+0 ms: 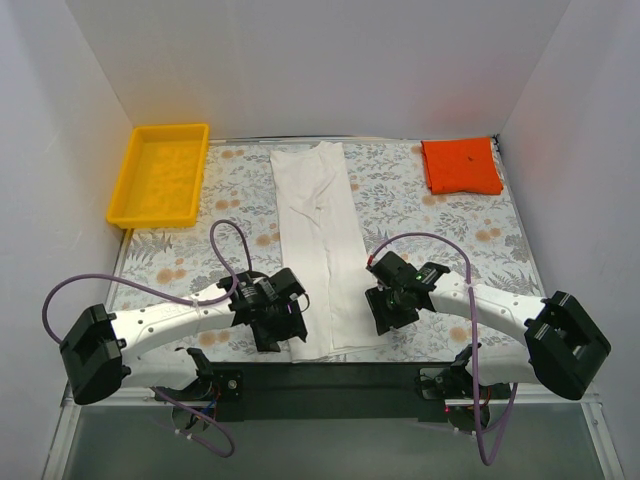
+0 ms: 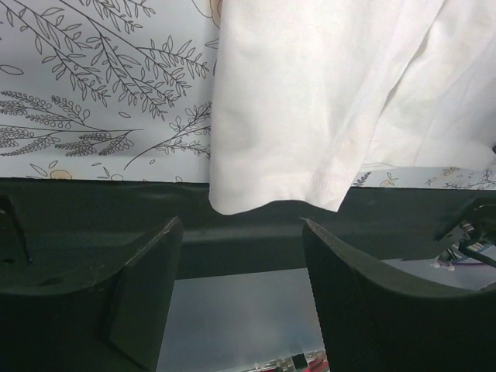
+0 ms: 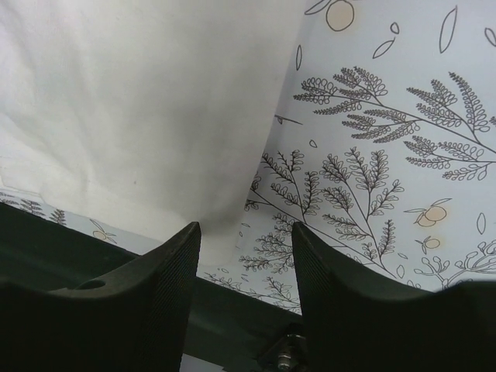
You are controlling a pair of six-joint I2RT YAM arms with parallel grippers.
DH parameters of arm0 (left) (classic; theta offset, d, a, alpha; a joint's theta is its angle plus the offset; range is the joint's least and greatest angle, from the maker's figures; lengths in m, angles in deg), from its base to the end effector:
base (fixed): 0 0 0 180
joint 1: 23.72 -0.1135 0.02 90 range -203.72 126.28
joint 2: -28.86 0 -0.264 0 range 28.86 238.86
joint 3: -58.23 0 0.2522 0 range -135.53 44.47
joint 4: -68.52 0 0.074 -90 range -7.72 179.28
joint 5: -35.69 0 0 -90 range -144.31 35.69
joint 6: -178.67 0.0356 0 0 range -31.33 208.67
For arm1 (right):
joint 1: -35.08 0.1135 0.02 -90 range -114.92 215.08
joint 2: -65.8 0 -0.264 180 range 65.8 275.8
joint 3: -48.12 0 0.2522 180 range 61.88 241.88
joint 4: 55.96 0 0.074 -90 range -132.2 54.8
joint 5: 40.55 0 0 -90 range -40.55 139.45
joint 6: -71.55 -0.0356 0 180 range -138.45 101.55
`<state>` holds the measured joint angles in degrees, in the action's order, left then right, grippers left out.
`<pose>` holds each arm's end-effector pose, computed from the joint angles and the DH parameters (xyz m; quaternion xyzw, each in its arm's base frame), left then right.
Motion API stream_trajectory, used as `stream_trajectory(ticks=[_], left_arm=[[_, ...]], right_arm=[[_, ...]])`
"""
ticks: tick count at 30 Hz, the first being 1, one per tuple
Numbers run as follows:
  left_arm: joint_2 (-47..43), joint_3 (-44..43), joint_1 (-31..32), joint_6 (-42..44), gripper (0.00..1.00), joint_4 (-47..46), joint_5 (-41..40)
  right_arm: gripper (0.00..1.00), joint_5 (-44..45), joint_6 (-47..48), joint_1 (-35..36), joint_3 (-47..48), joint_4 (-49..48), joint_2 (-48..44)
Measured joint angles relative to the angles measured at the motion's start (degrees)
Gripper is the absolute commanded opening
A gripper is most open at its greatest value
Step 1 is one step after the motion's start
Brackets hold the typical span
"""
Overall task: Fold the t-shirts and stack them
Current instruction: Fold the tshirt
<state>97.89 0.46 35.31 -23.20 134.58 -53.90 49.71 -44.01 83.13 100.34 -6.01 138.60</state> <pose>0.1011 -0.1690 0.2038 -0.4419 0.8902 -0.1104 0.0052 0.1436 0.1595 0.1737 -0.1918 0.9668 0.0995 0.1367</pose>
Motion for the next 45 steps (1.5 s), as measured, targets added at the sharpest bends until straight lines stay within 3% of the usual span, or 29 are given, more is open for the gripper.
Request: stream_trajectory(ticks=[17,27,31,36,37,39,45], left_arm=[[10.8,2.5,0.4,-0.2,0.47,-8.5,-1.2],[13.4,1.7,2.5,-0.2,0.42,-9.0,-0.6],[14.5,1.0,3.6,-0.2,0.32,-8.8,-0.2],[14.8,1.0,4.1,-0.3,0.15,-8.8,0.2],[14.8,1.0,4.2,-0.4,0.06,-9.1,0.2],[14.8,1.0,4.2,-0.1,0.0,-9.3,0.5],[14.8,0.8,5.0,1.9,0.0,-8.3,3.9]], right_arm=[[0.46,-3.0,-1.7,0.0,-2.3,-0.9,0.0],[0.42,-5.8,-2.6,-0.2,-3.0,-2.2,-0.1],[0.34,-7.1,-3.0,-0.3,-3.5,-2.7,-0.1],[0.04,-9.2,-2.6,-0.4,-4.5,-3.7,0.1],[0.01,-9.6,-2.6,-0.4,-4.7,-3.9,0.1],[0.01,-10.1,-2.7,-0.4,-4.9,-4.1,0.1],[0.01,-13.3,-1.7,-0.3,-5.7,-2.6,-0.9]])
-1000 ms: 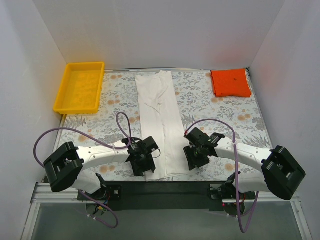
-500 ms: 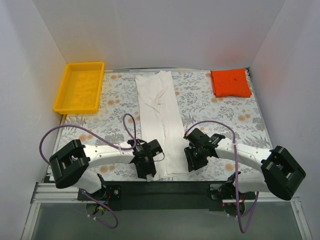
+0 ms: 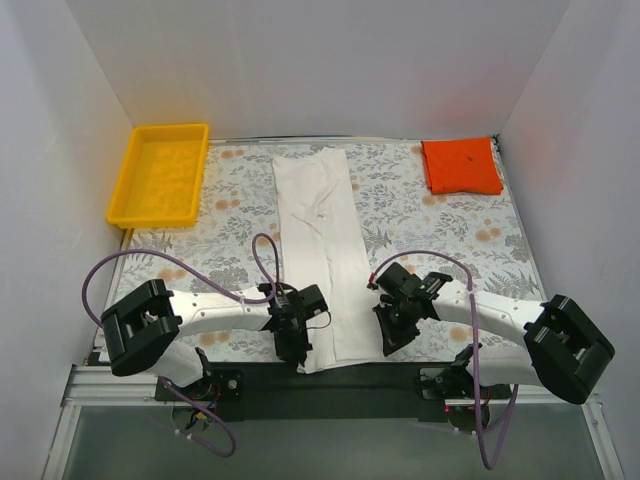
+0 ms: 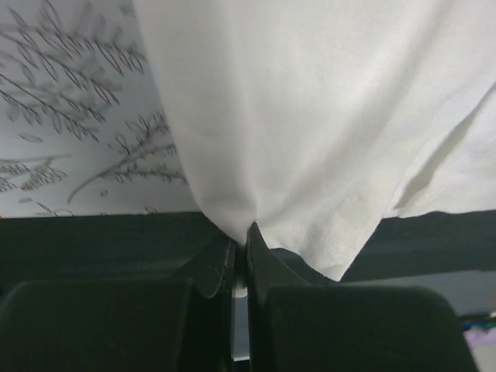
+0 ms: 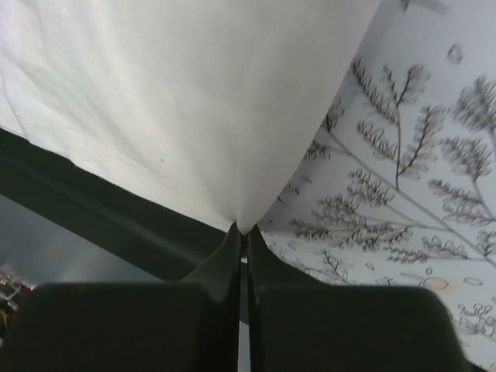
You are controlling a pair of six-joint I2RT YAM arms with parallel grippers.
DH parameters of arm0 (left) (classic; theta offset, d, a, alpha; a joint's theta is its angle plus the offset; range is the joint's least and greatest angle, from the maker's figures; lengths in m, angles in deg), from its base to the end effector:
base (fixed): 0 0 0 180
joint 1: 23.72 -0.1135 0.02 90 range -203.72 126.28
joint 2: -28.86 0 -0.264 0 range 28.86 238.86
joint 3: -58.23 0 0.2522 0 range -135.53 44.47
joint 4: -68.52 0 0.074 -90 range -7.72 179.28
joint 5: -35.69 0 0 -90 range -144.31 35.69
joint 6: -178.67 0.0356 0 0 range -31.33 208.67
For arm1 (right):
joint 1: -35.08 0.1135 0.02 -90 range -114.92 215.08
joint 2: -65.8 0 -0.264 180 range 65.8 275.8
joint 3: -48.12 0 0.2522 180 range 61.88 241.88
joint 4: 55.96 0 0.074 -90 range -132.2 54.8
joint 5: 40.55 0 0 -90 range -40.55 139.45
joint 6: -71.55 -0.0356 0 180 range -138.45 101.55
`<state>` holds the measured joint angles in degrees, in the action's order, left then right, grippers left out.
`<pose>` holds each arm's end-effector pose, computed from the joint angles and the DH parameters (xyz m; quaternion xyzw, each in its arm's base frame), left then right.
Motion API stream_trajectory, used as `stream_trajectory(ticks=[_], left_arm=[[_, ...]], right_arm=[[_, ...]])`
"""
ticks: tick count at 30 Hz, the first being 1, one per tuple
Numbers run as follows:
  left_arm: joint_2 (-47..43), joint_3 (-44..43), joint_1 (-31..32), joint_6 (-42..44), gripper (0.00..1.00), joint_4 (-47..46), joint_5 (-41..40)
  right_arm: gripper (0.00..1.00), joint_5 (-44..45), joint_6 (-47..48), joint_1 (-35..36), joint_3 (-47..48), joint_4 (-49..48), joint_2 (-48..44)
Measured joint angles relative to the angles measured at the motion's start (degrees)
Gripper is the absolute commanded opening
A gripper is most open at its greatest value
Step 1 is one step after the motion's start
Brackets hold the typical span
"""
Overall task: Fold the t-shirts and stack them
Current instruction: Fold the tshirt
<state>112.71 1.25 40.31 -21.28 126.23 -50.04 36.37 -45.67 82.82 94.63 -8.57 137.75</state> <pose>0.0970 -0.2053 0.1530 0.3878 -0.9198 0.0491 0.0347 0.1272 0.1520 0.1523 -0.1917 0.9636 0.1796 0.0492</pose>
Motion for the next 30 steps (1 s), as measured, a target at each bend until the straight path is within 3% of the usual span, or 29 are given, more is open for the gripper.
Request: stream_trajectory(ticks=[5,9,15,20,30], left_arm=[[-0.5,0.0,2.5,1.9,0.01,1.9,6.6],[-0.5,-3.0,0.4,5.3,0.01,4.5,8.8],[3.5,-13.3,-12.6,14.6,0.01,5.7,6.9],[10.4,-24.0,-23.5,22.9,0.0,5.3,1.6],[18.4,-30.9,-33.1,32.3,0.0,-1.1,-7.8]], right_arm=[[0.01,-3.5,1.9,0.4,-0.2,7.5,-1.6],[0.01,-2.5,3.6,0.2,5.7,13.8,-0.7],[0.01,3.6,8.2,-4.6,24.4,15.3,7.2],[0.01,8.9,13.0,-8.4,34.4,12.7,15.5],[0.01,12.9,19.3,-13.1,44.0,2.8,27.1]])
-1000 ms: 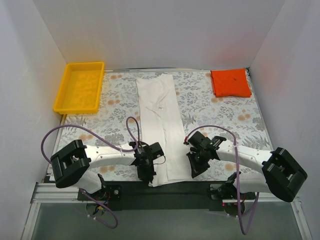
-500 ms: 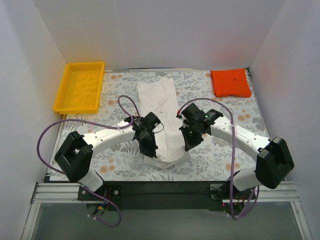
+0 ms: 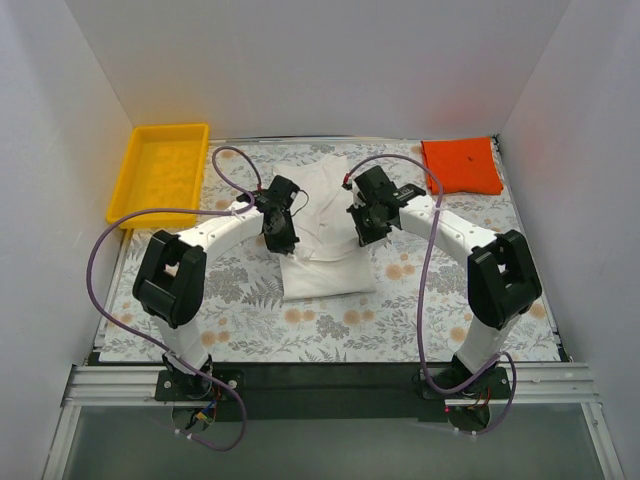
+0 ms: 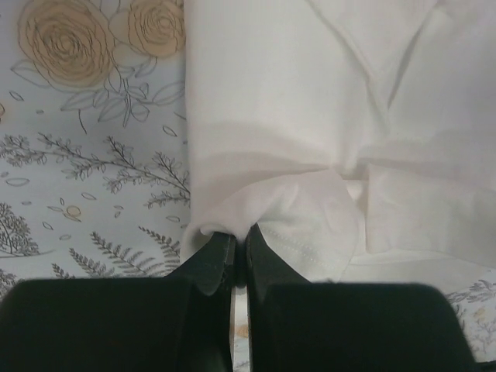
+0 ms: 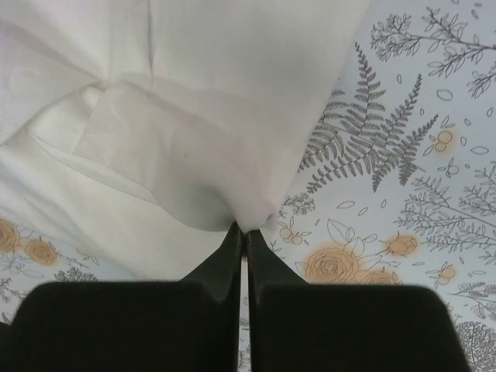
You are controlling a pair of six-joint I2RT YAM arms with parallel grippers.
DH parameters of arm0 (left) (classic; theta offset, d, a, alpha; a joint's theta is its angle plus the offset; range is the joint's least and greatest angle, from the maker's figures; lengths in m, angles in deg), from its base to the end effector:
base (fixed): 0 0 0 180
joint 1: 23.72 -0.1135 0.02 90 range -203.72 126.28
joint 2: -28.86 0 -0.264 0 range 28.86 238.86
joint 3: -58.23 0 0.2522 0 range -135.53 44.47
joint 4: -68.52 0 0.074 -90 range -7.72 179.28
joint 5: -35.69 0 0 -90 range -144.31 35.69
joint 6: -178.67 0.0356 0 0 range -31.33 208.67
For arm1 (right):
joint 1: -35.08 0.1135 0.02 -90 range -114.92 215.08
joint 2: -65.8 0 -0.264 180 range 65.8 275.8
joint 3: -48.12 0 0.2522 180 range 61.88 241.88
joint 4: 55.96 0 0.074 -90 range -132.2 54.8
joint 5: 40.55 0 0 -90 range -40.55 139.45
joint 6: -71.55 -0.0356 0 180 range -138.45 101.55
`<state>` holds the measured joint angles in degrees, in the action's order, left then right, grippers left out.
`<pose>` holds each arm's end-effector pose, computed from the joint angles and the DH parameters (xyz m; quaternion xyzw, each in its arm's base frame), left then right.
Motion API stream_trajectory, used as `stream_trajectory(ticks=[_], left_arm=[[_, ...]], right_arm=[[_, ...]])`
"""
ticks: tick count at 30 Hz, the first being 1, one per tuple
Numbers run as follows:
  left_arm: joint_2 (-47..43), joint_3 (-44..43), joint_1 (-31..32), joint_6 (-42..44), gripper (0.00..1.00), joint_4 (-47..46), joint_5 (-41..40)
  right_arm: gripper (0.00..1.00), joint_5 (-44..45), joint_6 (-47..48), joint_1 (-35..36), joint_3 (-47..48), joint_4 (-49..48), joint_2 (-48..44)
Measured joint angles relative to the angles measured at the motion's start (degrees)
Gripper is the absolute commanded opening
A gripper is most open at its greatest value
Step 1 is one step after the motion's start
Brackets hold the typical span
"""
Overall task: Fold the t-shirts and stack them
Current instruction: Fold the tshirt
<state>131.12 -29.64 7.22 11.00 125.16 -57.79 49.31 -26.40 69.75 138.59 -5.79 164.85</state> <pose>0.3064 -0.1812 0.2052 -0.3956 0.9030 -0.1163 0.1204 0.3024 0.2093 0.2429 -0.2228 0.9369 0.0990 0.2505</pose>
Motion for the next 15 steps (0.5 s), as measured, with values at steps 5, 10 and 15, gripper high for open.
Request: stream_trajectory(ticks=[5,10,15], left_arm=[[0.5,0.0,-1.2,2.3,0.0,-3.8,-2.4],[0.6,0.7,-1.7,4.2,0.0,-8.0,-3.7],[1.7,1.3,-2.1,5.9,0.0,-11.7,-4.1]], right_arm=[[0.01,0.1,2.2,-1.2,2.6,-3.3,3.5],[0.01,0.2,3.3,-2.3,3.0,-5.0,5.0],[0.01,0.2,3.4,-3.2,3.0,-5.5,5.5]])
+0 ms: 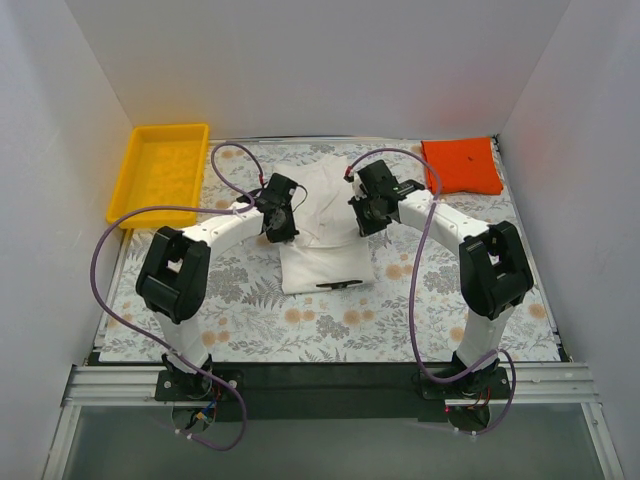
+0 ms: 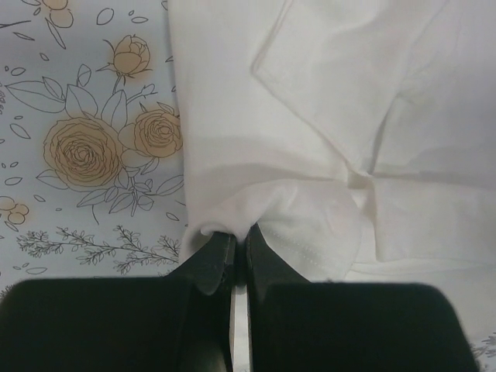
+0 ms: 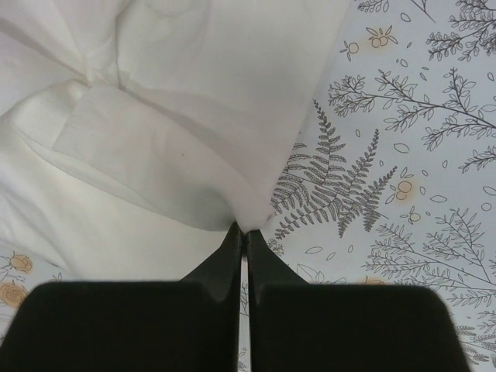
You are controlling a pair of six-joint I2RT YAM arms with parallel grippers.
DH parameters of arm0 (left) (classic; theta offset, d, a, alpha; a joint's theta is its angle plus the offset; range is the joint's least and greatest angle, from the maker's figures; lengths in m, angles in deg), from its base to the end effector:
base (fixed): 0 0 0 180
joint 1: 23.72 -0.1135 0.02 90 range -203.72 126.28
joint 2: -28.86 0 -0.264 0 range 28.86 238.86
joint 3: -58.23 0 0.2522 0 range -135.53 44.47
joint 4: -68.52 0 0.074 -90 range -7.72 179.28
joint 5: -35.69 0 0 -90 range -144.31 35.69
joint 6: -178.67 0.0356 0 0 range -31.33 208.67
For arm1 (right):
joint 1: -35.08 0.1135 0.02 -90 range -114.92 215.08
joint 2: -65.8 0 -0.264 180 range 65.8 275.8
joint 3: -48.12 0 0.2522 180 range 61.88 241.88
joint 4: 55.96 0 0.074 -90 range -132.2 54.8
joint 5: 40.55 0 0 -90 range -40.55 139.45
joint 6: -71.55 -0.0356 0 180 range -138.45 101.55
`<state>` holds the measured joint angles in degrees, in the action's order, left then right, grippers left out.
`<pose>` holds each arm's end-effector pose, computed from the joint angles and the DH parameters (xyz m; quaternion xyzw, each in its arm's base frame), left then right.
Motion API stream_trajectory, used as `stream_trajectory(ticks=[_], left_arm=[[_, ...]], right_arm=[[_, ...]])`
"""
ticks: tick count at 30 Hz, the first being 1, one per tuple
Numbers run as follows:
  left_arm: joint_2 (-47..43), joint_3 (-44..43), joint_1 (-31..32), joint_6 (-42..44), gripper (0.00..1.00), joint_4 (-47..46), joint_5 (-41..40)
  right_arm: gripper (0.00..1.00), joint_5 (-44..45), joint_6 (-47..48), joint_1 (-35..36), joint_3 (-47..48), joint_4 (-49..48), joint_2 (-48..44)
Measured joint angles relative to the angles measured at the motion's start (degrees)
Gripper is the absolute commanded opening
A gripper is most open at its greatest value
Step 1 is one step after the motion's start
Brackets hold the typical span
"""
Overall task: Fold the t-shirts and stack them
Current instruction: Fold the tshirt
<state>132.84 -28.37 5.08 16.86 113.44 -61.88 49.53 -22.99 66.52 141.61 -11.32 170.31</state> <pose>0.3311 -0.1767 0.1976 -0.3699 0.8956 -0.1429 0.2019 0.3375 0.2063 0.2304 -0.2220 0.9293 0.0905 0.2810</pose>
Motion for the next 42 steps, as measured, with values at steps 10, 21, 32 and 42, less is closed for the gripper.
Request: stream_trajectory(ticks=[10,21,32,42], left_arm=[[3.9,1.3,-0.7,1.0,0.0,-4.3,0.0],[4.1,1.6,-0.8,2.4,0.54,-5.7,0.9],[-12.7,3.5,3.8,-2.2,0.5,-3.6,0.6],[-13.7,18.1,10.0,-8.2,0.19,-8.5,3.4]], right_arm=[[0.01,0.0,0.0,-1.1,0.0,-2.7,2.2],[0.32,0.2,-1.1,-1.5,0.0,-3.1,4.7],[0.33,-2.4,-5.1,1.5,-0.4,-5.6,-4.5],[0.28,-7.0,-8.8,7.8,-2.5,-10.4,0.3]])
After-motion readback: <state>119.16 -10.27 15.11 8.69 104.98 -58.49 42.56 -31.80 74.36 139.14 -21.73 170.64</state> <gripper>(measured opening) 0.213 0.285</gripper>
